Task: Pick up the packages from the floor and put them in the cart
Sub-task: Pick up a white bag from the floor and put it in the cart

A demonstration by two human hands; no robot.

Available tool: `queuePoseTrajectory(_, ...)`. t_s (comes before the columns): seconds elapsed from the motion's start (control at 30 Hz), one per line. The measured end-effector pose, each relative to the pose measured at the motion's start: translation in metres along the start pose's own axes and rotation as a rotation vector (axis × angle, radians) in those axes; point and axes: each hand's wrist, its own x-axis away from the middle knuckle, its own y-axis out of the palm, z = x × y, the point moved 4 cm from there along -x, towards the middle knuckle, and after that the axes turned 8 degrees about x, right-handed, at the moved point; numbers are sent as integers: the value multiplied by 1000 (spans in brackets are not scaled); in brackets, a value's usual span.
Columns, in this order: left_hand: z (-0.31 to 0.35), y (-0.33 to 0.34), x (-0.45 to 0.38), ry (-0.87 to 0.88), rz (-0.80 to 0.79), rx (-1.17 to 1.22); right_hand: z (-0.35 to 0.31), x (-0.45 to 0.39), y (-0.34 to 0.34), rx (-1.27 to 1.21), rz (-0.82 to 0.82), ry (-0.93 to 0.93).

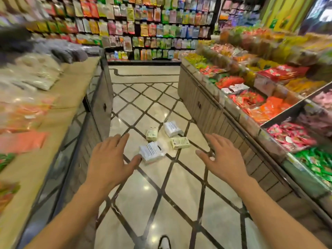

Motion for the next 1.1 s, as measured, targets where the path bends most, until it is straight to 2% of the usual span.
queuePoseTrajectory(0.17, -10, 45, -97, -74, -73, -34, -8, -111, 42, -57, -31, -10)
queuePoseTrajectory(0.33, -19, 83, -196, -80, -80, -62, 0, -221, 72, -60, -78, -59)
queuePoseTrajectory(0.63, -61, 163, -326, -116, -157, -57, -25, -375, 140, -85, -173, -127)
queuePoseTrajectory(0.8, -96, 236, -401, -120, -200, -1, -47, -460, 199, -107, -207, -113)
queuePoseTrajectory(1.1, -168, 391, -544, -182, -439, 19, -76, -613, 327, -92, -404, -38)
